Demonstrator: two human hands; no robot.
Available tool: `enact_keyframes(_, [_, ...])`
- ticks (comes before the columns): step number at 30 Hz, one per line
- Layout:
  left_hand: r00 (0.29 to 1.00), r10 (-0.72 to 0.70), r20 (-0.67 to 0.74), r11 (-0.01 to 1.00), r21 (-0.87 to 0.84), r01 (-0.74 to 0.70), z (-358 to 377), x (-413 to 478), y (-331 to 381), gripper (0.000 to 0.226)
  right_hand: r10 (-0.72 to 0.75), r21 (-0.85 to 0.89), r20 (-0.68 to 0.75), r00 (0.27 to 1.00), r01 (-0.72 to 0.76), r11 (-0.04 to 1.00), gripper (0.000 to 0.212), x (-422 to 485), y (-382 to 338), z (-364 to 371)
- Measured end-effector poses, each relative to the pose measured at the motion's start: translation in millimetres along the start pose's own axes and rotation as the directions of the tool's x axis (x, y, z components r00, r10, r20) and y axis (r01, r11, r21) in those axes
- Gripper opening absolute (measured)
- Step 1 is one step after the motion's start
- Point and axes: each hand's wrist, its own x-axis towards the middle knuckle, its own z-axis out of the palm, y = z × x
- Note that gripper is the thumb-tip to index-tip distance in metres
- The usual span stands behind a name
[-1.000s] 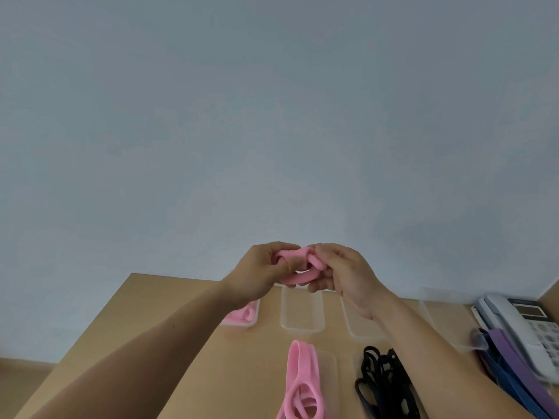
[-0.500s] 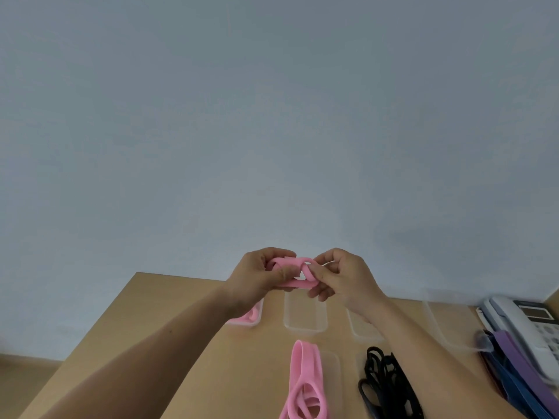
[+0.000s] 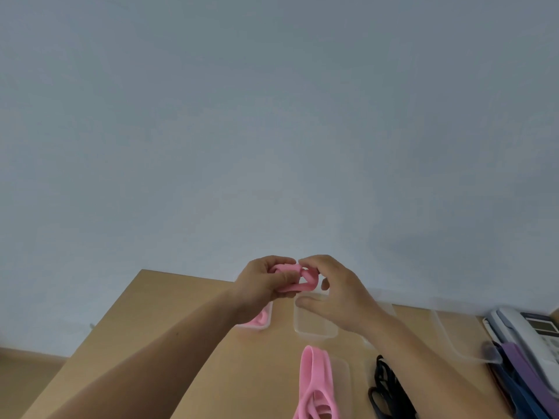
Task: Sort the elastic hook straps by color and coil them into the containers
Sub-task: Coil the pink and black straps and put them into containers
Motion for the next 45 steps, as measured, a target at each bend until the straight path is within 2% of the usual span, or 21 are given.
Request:
enact_keyframes(3, [0.998,-0.048,0.047,0.999,0.024,0.047,-8,4,-3,0.021,-0.095,-0.208,-0.086,0.992,0.075,0.975,0.041,3,0,10])
enact_keyframes(6, [0.987,-0.102,0.121,0.993,0.066,0.095,-12,9,-8,0.023,-0.175,-0.312,-0.12,0.977,0.131,0.941,0.027,4,5,22])
enact_keyframes(11, [0.975,-0.219,0.041,0.968,0.134,0.212,-9,27,-21,0.032,-0.102,-0.344,-0.142,0.985,0.048,0.938,0.025,-1,24,31])
enact_keyframes(17, [0.989,-0.146,0.032,0.886,0.449,0.116,6,62,-55,0.036,-0.039,-0.355,-0.113,0.993,-0.003,0.935,0.034,-6,66,32])
enact_keyframes(21, [0.99,-0.086,-0.116,0.821,0.554,0.136,7,92,-80,0.033,0.011,-0.357,-0.091,0.996,-0.043,0.933,0.034,3,107,30])
enact_keyframes(24, [0.962,-0.075,-0.262,0.704,0.669,0.237,2,117,-101,0.031,0.03,-0.365,-0.061,0.998,-0.051,0.929,0.035,17,139,31])
enact_keyframes(28, [0.937,-0.18,-0.299,0.505,0.789,0.349,4,144,-132,0.041,0.04,-0.393,0.032,0.999,-0.024,0.919,0.028,44,179,43])
enact_keyframes(33, [0.918,-0.178,-0.355,0.378,0.836,0.397,-1,167,-152,0.043,0.052,-0.451,0.186,0.981,0.038,0.892,0.022,75,212,66])
enact_keyframes(37, [0.923,-0.162,-0.35,0.397,0.833,0.386,-2,171,-161,0.041,0.047,-0.472,0.282,0.958,0.096,0.876,0.02,86,222,83])
enact_keyframes(42, [0.933,-0.16,-0.323,0.438,0.823,0.361,-4,169,-165,0.043,0.073,-0.517,0.268,0.961,0.08,0.852,0.016,83,230,90])
enact_keyframes(45, [0.933,-0.166,-0.319,0.426,0.83,0.36,-6,170,-165,0.048,0.043,-0.575,0.232,0.972,0.101,0.812,0.025,81,225,96])
